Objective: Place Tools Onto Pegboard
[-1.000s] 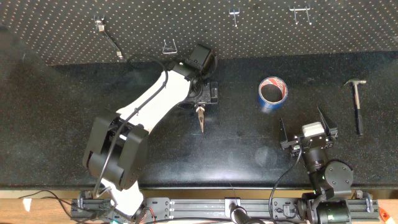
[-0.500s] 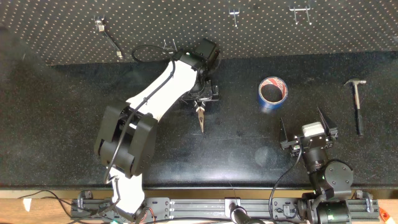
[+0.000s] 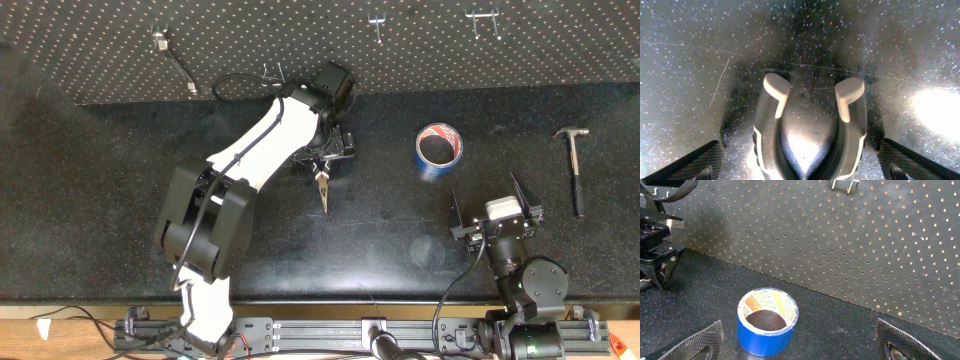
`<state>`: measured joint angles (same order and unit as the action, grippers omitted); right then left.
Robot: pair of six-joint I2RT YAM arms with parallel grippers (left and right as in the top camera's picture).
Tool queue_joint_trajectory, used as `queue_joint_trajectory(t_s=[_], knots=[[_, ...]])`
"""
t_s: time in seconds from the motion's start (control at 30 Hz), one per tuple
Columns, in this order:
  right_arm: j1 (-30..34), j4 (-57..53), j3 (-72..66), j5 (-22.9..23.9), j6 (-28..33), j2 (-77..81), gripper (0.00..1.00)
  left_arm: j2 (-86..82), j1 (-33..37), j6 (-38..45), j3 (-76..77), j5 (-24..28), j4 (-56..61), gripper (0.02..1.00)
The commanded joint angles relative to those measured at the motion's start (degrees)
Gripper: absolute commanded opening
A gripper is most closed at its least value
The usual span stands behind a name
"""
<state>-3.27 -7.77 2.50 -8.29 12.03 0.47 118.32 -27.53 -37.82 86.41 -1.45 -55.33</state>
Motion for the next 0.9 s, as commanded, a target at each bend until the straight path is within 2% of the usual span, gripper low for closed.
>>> queue_joint_trajectory(t_s=[0.03, 0.53, 0.6, 0.9], knots=[[0.3, -0.1, -0.3, 0.1, -1.0, -0.4, 0.974, 1.3, 0.0, -1.2, 1.0, -1.2, 0.3, 0.996], [0.3, -0.1, -0.3, 0.1, -1.0, -0.3, 0.976, 1.3, 0.0, -2.2, 1.0, -2.6, 2.0, 0.993], [0.3, -0.1, -0.3, 0.1, -1.0, -0.3, 0.976, 1.3, 0.2, 0.7, 1.0, -2.6, 2.1, 0.996], [0.3, -0.1, -0.3, 0.1, -1.0, -0.3, 0.976, 1.4, 0.2, 0.8, 1.0, -2.6, 2.7, 0.993]])
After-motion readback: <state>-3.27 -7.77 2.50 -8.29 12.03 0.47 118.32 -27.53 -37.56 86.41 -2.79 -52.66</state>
